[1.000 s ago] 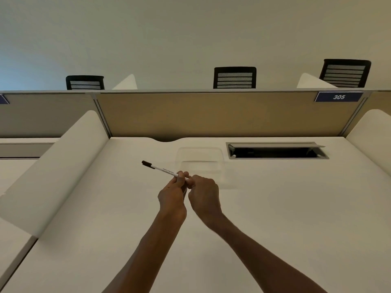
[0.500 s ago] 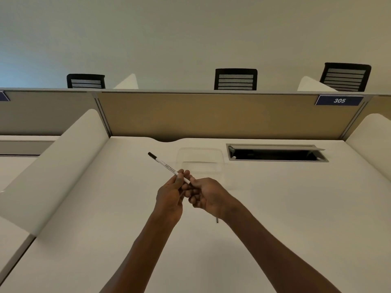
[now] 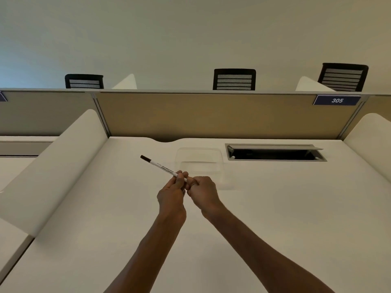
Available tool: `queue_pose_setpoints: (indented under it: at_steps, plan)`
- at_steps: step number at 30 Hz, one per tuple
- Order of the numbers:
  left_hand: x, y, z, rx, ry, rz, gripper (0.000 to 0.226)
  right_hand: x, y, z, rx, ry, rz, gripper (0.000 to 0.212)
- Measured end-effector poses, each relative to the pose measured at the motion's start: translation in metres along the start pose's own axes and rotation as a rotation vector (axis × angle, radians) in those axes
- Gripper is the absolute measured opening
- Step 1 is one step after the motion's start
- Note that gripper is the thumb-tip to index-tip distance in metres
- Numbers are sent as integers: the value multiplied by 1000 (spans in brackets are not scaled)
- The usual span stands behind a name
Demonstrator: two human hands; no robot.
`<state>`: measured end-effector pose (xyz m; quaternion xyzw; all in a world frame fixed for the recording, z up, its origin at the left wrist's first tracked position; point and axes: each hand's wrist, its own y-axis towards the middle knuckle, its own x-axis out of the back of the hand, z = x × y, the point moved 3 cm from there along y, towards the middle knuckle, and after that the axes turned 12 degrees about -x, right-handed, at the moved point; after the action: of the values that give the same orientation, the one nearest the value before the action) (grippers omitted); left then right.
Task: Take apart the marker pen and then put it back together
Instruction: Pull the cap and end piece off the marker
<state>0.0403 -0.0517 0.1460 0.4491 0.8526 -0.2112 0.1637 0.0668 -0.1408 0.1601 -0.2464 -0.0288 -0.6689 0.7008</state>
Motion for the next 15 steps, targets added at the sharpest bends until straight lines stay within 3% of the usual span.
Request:
queue_pose_setpoints:
  at_steps: [3, 6, 8, 11, 15]
  plan:
    - [-4, 1, -5, 44, -34, -50, 10, -4, -6, 3, 432, -283, -304, 29]
    - [-8, 1, -7, 105, -72, -91, 10, -4, -7, -1, 760, -573, -463, 19]
    - [-7, 3, -6, 129, -52, -97, 9, -2, -4, -7, 879, -699, -498, 19]
    - [-3, 5, -4, 125, -30, -58, 9, 0, 0, -6, 681, -587, -336, 26]
    - [1, 10, -5, 95, -55, 94, 18, 6, 9, 2, -79, 133, 224, 36]
